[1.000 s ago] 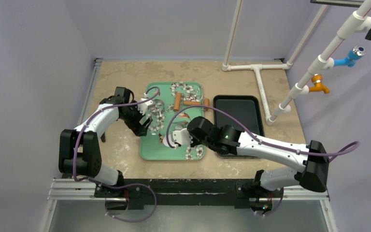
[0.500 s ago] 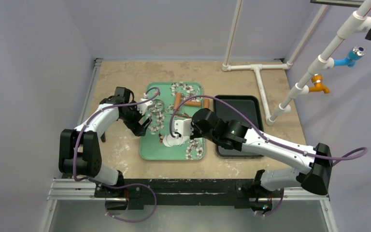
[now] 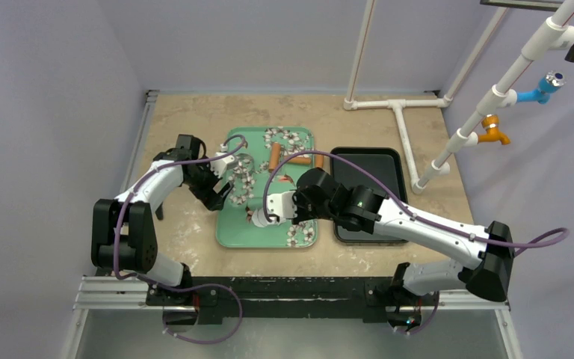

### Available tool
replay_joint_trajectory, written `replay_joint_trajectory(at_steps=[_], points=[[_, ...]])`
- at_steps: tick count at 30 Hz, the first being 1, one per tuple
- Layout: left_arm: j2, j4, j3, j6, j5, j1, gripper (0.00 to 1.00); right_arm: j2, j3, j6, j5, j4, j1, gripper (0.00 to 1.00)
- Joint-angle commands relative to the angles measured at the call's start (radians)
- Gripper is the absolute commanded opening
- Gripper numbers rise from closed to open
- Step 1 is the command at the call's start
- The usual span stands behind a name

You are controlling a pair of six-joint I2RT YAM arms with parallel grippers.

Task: Roll out the dumpling wrappers from the dough
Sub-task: Remove the dumpling wrapper from the work surface.

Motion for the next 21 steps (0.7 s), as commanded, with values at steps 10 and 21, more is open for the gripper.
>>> replay_joint_trajectory(at_steps=[10, 21], points=[[-0.007, 0.015, 0.025, -0.012, 0.013, 0.008, 1.0, 0.059, 0.033, -0.025, -0.04, 0.069, 0.001, 0.0], [-0.01, 0.014, 0.023, -0.007, 0.023, 0.009, 1.0, 0.092, 0.044, -0.017, -0.013, 0.095, 0.0, 0.0]])
